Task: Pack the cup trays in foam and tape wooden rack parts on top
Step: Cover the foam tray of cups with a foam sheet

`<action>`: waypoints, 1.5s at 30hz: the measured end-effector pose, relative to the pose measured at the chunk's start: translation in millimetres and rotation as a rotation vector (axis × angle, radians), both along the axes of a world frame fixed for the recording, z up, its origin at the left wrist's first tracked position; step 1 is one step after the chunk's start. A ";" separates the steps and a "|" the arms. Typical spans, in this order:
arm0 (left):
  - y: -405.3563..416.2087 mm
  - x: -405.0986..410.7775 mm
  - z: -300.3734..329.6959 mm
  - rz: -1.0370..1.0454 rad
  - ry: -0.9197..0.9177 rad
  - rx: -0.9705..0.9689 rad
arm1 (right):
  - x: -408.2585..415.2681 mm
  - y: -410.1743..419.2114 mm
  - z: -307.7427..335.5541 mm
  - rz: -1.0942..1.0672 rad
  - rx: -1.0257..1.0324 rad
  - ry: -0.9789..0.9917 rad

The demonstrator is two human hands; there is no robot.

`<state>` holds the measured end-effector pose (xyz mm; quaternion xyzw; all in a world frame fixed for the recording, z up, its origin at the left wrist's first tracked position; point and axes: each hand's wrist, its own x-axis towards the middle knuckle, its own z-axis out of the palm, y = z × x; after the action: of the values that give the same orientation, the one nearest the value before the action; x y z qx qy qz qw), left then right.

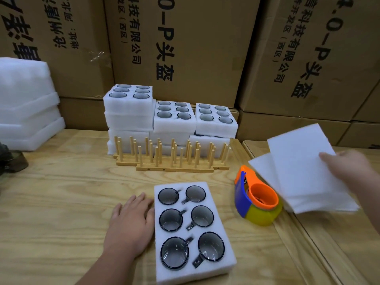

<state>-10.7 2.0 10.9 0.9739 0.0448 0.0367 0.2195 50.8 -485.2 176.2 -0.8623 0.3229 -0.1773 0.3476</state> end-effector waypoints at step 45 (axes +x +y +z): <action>0.9 -1.1 -4.0 -0.031 -0.003 0.041 | -35.9 241.2 -132.5 0.624 1.132 -0.135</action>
<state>-11.8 2.9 6.9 0.9788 0.0286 0.0355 0.1999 14.9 -244.0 43.7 -0.5861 0.0781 0.0758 0.8029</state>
